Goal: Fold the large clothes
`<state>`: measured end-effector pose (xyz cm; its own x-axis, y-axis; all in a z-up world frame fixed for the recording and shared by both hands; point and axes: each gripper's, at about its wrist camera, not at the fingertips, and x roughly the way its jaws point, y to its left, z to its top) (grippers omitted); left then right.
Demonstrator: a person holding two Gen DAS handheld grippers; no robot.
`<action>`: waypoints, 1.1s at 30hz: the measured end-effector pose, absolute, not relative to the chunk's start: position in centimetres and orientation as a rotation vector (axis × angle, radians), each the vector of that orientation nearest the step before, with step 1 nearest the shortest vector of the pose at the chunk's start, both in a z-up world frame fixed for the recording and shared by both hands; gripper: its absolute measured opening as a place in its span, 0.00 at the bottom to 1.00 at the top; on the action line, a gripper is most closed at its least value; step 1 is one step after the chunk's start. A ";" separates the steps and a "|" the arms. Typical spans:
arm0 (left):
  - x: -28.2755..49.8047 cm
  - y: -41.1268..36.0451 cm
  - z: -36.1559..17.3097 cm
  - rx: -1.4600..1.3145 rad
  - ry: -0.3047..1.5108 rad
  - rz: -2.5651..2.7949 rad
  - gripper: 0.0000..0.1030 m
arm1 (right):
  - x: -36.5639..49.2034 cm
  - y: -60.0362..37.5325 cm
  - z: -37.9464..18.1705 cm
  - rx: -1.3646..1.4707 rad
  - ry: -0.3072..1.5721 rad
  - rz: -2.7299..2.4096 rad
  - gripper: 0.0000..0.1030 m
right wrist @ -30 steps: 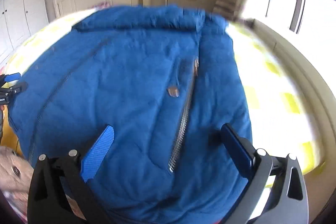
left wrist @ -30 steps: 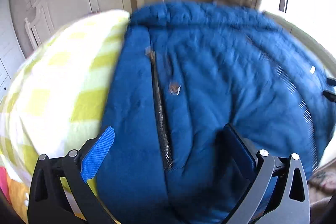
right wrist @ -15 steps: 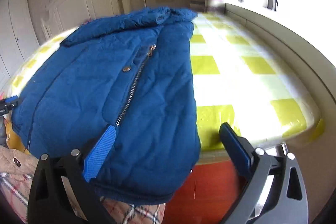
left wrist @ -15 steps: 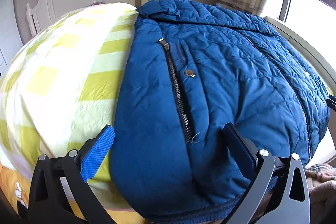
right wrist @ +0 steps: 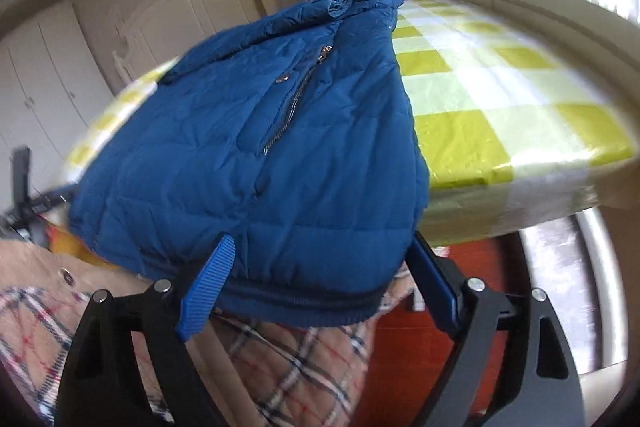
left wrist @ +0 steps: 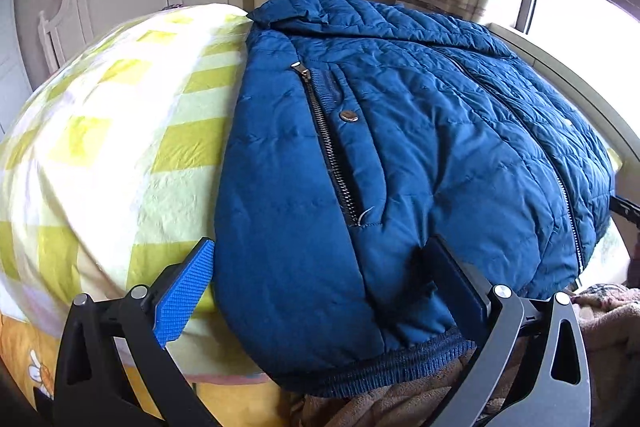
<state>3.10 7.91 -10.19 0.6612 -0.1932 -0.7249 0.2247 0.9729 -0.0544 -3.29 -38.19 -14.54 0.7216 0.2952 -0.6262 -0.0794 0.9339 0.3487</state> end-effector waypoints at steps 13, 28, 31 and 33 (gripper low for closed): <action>0.8 9.8 -8.5 0.010 0.783 -0.264 0.29 | -6.1 -36.4 -9.5 0.220 0.610 0.366 0.18; -0.1 10.6 -11.0 -0.122 0.868 -0.323 0.65 | -3.9 -35.7 -10.4 0.215 0.633 0.334 0.33; -0.2 10.8 -10.1 -0.136 0.839 -0.316 0.36 | -4.4 -35.2 -10.1 0.181 0.623 0.323 0.31; -0.1 11.1 -9.9 -0.160 0.829 -0.325 0.33 | -4.3 -35.2 -10.0 0.184 0.615 0.327 0.31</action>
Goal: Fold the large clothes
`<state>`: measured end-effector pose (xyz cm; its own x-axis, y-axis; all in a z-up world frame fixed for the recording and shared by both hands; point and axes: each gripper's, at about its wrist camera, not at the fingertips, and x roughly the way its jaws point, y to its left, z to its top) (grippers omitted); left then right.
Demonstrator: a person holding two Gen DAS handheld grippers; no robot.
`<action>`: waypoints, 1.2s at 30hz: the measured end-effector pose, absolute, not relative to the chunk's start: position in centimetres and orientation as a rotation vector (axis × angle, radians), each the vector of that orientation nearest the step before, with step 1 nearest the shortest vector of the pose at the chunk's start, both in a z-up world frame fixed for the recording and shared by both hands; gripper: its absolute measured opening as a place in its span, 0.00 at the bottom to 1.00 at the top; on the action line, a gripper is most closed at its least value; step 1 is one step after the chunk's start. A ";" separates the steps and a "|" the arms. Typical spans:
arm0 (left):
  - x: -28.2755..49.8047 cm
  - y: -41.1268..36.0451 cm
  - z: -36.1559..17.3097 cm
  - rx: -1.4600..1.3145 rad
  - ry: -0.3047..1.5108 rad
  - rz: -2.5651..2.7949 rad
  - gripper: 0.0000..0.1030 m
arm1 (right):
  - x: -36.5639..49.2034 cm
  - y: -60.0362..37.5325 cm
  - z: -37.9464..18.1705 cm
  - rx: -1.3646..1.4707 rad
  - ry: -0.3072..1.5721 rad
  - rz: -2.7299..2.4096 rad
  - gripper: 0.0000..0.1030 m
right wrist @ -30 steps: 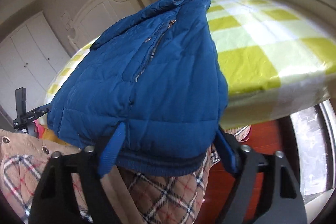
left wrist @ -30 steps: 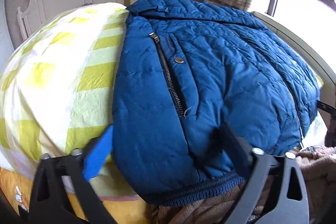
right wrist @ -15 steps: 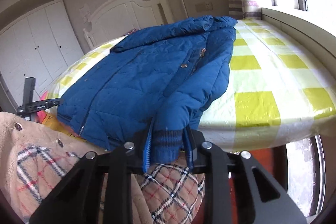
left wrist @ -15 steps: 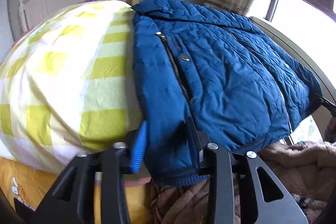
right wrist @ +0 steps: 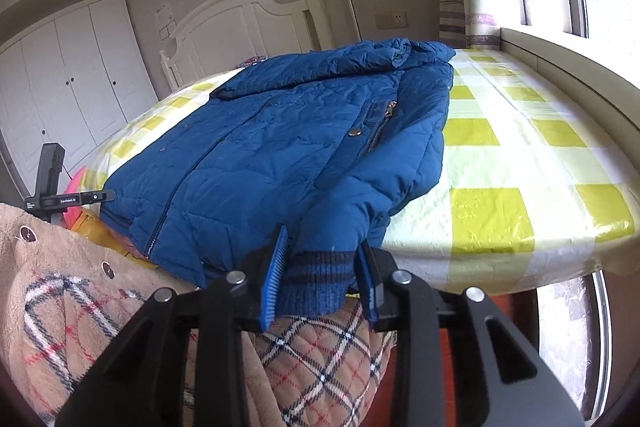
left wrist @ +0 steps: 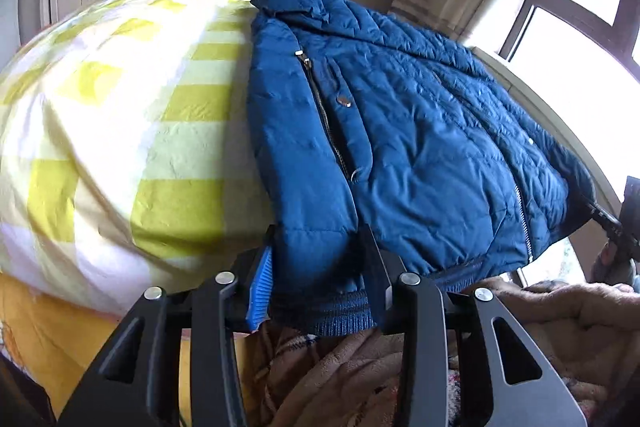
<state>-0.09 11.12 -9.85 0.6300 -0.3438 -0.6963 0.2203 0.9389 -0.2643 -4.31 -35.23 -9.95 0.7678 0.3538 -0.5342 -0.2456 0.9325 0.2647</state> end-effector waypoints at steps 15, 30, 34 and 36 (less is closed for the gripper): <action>2.0 7.3 -9.9 -0.035 0.774 -0.368 0.88 | -3.6 -35.0 -10.2 0.190 0.580 0.317 0.46; -3.3 15.3 -2.6 -0.411 0.579 -0.498 0.07 | -8.8 -33.5 -2.7 0.131 0.379 0.444 0.12; -6.4 18.9 2.4 -0.566 0.420 -0.585 0.07 | -12.8 -31.8 4.0 0.103 0.195 0.542 0.12; -7.4 20.8 4.8 -0.639 0.326 -0.617 0.07 | -14.0 -31.7 6.6 0.108 0.116 0.563 0.12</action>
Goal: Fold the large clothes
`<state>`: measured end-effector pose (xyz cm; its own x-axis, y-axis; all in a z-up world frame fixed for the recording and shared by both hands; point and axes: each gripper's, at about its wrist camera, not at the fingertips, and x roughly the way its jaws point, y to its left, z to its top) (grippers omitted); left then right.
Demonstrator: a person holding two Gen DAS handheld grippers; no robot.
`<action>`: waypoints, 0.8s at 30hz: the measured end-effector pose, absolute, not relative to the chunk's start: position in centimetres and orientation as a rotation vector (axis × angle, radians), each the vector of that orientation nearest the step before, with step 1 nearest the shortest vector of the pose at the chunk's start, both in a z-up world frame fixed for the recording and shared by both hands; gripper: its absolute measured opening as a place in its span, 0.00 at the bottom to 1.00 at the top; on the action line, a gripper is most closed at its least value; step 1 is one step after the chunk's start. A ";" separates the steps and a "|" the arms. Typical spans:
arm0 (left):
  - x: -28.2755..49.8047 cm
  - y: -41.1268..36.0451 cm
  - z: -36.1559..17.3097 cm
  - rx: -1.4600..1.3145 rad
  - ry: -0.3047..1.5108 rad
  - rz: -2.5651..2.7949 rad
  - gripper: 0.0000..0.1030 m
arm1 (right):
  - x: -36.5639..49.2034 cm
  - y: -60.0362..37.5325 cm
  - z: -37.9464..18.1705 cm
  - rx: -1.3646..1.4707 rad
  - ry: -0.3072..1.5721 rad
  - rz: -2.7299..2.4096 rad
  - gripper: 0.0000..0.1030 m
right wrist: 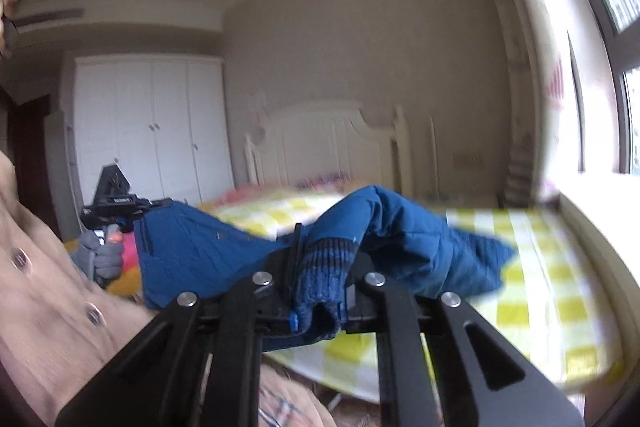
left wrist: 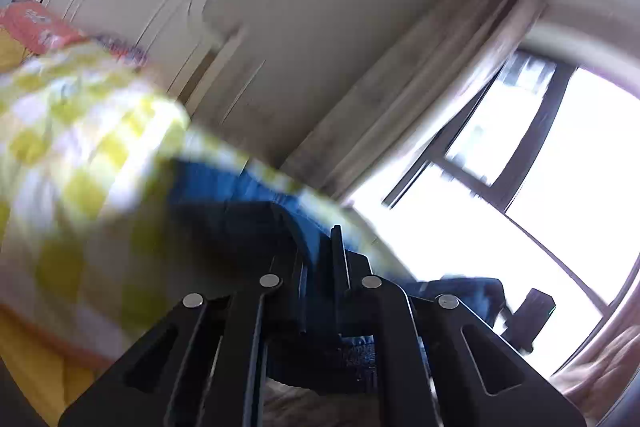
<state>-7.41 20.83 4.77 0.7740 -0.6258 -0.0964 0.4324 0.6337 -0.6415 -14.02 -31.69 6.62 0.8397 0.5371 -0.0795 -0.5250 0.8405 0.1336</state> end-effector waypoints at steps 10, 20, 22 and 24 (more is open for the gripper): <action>14.3 18.6 6.3 -0.702 0.690 -0.606 0.13 | 5.7 -36.8 6.5 0.489 0.453 0.437 0.19; 27.8 26.8 -3.4 -1.013 0.879 -0.350 0.21 | 13.0 -45.9 -0.9 0.864 0.512 0.321 0.71; 27.6 26.2 -2.9 -0.907 0.887 -0.349 0.21 | 12.5 -46.6 -0.3 0.745 0.522 0.244 0.71; 27.7 24.2 -2.6 -0.788 0.912 -0.385 0.21 | 13.4 -45.9 -0.2 0.625 0.582 0.215 0.71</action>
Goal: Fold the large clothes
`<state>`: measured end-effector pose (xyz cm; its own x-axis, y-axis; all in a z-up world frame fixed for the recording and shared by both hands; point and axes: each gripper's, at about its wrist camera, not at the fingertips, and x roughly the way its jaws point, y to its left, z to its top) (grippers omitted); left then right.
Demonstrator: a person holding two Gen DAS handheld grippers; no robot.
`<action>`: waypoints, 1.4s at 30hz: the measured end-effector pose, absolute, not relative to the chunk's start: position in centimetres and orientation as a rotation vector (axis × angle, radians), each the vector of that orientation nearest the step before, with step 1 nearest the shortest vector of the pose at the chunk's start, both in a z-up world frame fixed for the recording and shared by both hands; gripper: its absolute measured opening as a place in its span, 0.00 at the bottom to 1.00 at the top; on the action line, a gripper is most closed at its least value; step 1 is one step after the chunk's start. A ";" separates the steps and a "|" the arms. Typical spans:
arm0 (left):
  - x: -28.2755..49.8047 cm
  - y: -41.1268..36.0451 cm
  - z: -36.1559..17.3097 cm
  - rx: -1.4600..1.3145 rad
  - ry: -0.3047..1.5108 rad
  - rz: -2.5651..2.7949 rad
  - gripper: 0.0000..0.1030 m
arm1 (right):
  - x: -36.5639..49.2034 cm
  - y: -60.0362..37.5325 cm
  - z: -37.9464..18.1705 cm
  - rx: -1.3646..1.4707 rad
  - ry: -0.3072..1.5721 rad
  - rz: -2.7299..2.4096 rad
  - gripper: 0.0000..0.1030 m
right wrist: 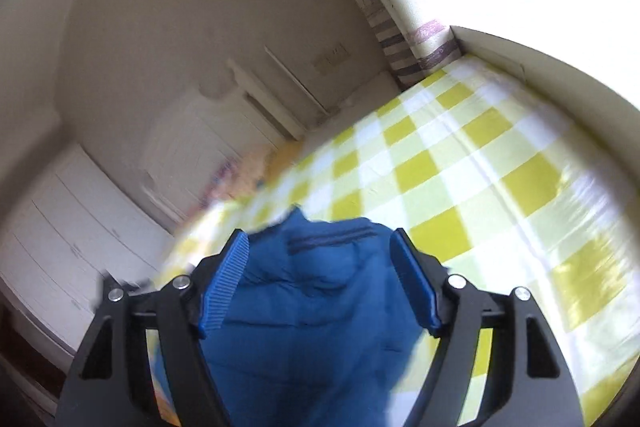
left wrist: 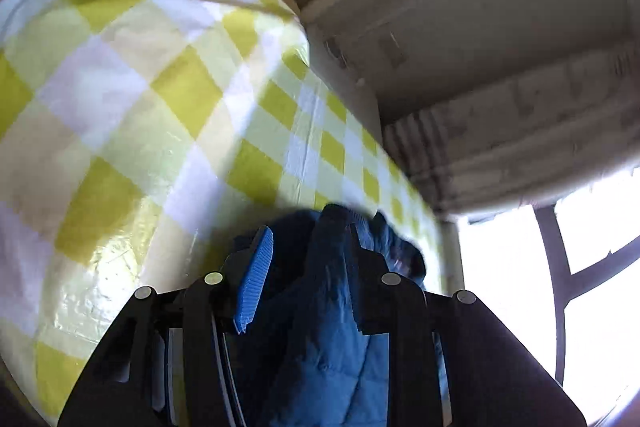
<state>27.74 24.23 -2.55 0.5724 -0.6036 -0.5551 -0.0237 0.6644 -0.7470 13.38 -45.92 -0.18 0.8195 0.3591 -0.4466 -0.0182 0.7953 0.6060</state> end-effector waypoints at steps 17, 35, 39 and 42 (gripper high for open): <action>32.1 17.0 -4.6 -0.484 1.022 -0.550 0.47 | 20.7 -42.3 -7.3 0.428 0.851 0.286 0.46; 29.5 16.0 -2.1 -0.487 0.832 -0.523 0.19 | 15.2 -37.8 -0.6 0.149 0.624 0.297 0.07; 26.8 15.6 4.6 -0.433 0.720 -0.544 0.19 | 12.9 -36.3 6.1 0.097 0.501 0.318 0.07; 28.4 15.3 7.7 -0.397 0.683 -0.473 0.19 | 15.1 -36.0 9.2 0.092 0.472 0.285 0.07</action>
<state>28.36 15.31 7.73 0.6785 -0.5355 -0.5029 0.2829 0.8223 -0.4938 15.09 -36.03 9.18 0.8518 0.2915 -0.4353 -0.2490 0.9563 0.1532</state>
